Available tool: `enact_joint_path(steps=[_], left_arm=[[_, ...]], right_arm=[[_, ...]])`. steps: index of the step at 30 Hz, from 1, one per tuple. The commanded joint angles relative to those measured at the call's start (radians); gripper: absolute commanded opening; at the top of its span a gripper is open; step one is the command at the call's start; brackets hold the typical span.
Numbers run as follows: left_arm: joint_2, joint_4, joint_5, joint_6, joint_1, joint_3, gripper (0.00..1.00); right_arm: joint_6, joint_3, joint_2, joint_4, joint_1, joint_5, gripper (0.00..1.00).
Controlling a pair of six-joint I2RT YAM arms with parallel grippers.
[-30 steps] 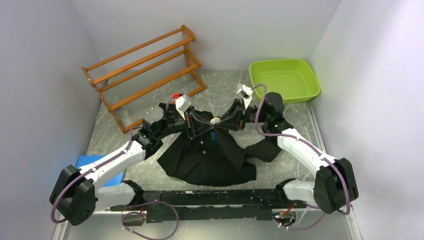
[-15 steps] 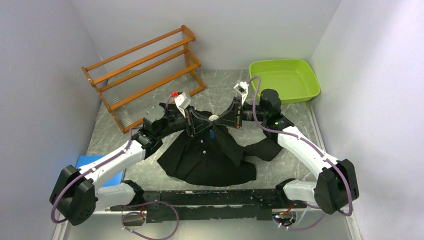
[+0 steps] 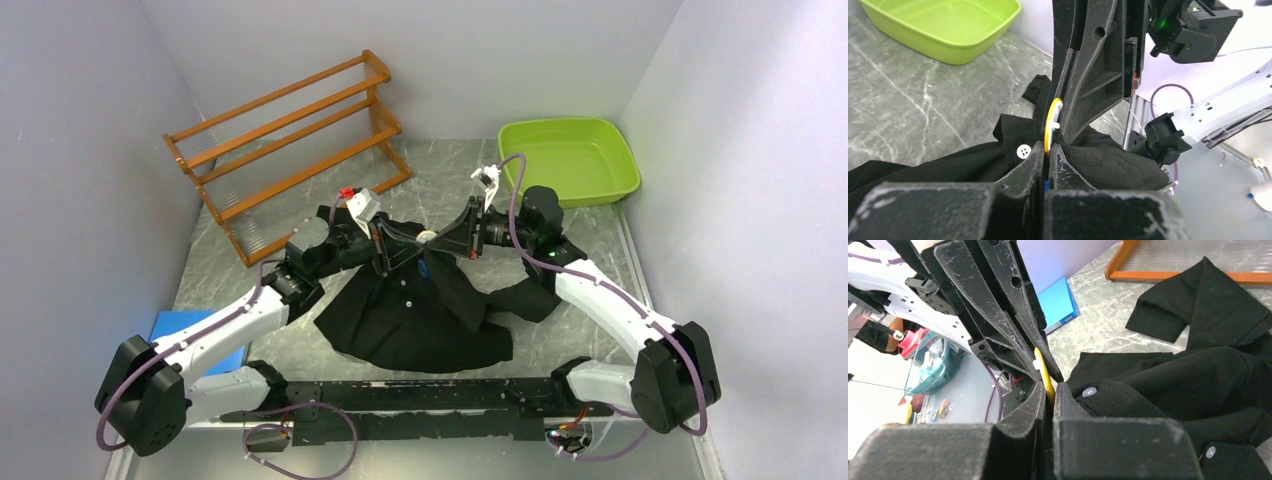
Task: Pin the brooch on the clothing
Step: Pin the brooch to the clothes.
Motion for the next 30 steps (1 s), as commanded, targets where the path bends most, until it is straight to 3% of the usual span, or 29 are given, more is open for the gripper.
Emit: enact_joint_path(steps=[1,6,10,18,30], left_arm=[[-0.075,-0.042,0.070,0.069,-0.058,0.024,0.03],[-0.077,-0.231,0.041,0.171,-0.076,0.117,0.03],[-0.066,-0.286,0.036,0.203,-0.090,0.148,0.03],[-0.089,-0.119,-0.018,0.131,-0.096,0.001,0.03],[-0.057,0.066,-0.066,0.048,-0.096,-0.100,0.03]], right_arm=[[-0.030,0.087,-0.007,-0.085,-0.016,0.269,0.00],[-0.045,0.120,0.006,-0.179,-0.016,0.330,0.00],[-0.007,0.081,-0.015,-0.127,-0.016,0.363,0.00],[0.147,-0.089,-0.086,0.210,-0.019,0.372,0.00],[0.216,-0.177,-0.122,0.417,-0.027,0.359,0.00]])
